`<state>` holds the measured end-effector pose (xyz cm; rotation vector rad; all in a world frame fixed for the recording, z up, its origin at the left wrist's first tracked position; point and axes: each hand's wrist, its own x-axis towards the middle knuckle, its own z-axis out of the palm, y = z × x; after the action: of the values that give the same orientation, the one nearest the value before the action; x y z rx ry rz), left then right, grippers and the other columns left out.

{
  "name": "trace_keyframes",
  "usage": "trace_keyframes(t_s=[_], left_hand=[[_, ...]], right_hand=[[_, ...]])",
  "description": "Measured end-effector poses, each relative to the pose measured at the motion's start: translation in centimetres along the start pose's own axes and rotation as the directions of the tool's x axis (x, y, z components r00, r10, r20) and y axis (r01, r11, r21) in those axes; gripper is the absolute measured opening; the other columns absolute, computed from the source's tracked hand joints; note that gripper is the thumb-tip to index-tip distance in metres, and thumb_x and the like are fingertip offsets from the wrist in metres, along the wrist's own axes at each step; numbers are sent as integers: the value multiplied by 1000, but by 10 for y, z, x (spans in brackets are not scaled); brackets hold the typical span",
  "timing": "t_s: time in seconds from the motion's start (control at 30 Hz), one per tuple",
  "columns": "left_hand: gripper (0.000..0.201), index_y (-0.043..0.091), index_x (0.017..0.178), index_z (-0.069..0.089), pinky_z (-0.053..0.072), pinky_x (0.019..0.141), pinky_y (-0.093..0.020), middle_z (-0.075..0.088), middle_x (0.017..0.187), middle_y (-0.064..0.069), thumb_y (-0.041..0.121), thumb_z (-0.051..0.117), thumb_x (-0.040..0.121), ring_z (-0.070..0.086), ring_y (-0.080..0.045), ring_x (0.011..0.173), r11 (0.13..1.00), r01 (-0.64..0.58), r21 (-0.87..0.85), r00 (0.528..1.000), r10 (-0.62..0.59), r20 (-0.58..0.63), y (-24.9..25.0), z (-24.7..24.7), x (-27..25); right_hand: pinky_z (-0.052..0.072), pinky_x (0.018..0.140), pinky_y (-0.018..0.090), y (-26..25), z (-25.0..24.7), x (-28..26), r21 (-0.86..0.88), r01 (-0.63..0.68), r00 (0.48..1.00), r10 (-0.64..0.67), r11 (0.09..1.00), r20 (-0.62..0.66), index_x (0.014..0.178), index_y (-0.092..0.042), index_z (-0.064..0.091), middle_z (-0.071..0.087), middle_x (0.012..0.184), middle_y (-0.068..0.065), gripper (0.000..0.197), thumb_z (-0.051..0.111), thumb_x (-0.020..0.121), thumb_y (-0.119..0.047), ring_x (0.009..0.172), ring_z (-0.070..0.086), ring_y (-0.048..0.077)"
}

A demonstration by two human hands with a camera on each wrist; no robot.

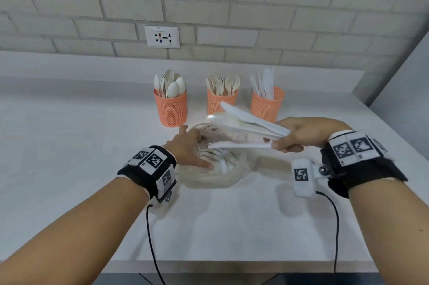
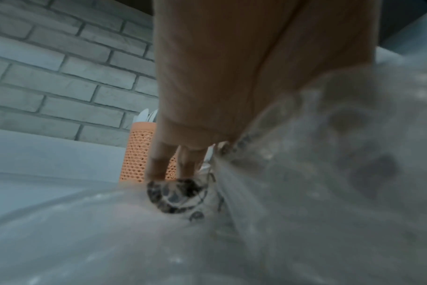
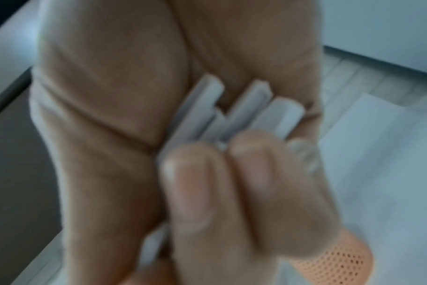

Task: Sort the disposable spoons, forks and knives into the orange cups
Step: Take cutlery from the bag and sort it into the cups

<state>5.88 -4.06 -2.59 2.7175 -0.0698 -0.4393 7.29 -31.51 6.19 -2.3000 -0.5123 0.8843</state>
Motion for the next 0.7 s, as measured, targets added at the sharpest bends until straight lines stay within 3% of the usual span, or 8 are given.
trace_keyframes(t_s=[0.07, 0.13, 0.2, 0.27, 0.37, 0.47, 0.57, 0.7], left_hand=[[102, 21, 144, 22, 30, 111, -50, 10, 149, -10, 56, 75, 65, 24, -32, 139, 1000, -20, 20, 999, 20, 39, 5, 3, 1], [85, 25, 139, 37, 25, 113, -50, 7, 152, -9, 57, 73, 68, 16, -31, 142, 997, -69, 33, 997, 68, 23, 13, 1, -1], [54, 24, 113, 59, 21, 114, -47, 9, 154, -9, 53, 73, 69, 13, -28, 143, 984, -176, -18, 976, 172, -131, 21, -4, -2], [33, 18, 91, 63, 25, 111, -38, 23, 149, -7, 43, 75, 72, 22, -23, 140, 933, -327, -151, 900, 259, -351, 32, -10, -4], [33, 15, 101, 64, 32, 95, -19, 48, 129, 2, 40, 69, 80, 44, -9, 118, 841, -442, -311, 814, 230, -534, 54, -18, -5], [48, 14, 103, 64, 46, 88, -27, 67, 102, 3, 55, 63, 77, 62, -12, 97, 590, -475, -653, 872, 215, -440, 76, -26, -3], [42, 1, 105, 62, 54, 74, -33, 67, 94, -16, 38, 66, 84, 67, -23, 78, 251, -293, -923, 953, 151, -261, 89, -28, 6], [20, 4, 90, 65, 50, 81, -35, 64, 93, -12, 22, 59, 90, 63, -22, 89, 99, -136, -986, 990, 57, -131, 95, -27, 16]], right_hand=[[26, 48, 25, 11, -1, -1, 178, 100, 994, -90, 979, -64, 95, -9, 55, 50, 58, -2, 12, 60, 84, -10, 46, 35, 11], [29, 46, 20, 18, 0, 4, 329, 189, 980, -155, 925, -127, 94, -11, 54, 49, 58, -2, 12, 58, 82, -11, 46, 35, 10], [31, 44, 15, 21, 7, 14, 472, 265, 961, -192, 841, -198, 90, -11, 54, 48, 61, 1, 7, 56, 85, -7, 46, 36, 9], [34, 42, 13, 22, 14, 25, 601, 320, 945, -204, 733, -254, 91, -11, 55, 48, 62, 3, 8, 56, 86, -5, 46, 40, 7], [35, 42, 12, 17, 24, 40, 698, 382, 924, -240, 606, -298, 96, -11, 55, 50, 60, 1, 10, 56, 87, -5, 45, 42, 5], [33, 44, 13, 4, 33, 50, 713, 393, 919, -287, 581, -272, 95, -11, 55, 52, 60, -3, 7, 51, 91, -7, 46, 43, 4], [35, 45, 15, -9, 42, 59, 669, 376, 922, -332, 641, -201, 89, -9, 54, 53, 62, -2, 7, 48, 93, -9, 47, 43, 5], [41, 44, 19, -18, 47, 64, 653, 362, 929, -312, 666, -197, 88, -8, 52, 50, 68, 5, 19, 44, 98, -22, 47, 47, 9]])
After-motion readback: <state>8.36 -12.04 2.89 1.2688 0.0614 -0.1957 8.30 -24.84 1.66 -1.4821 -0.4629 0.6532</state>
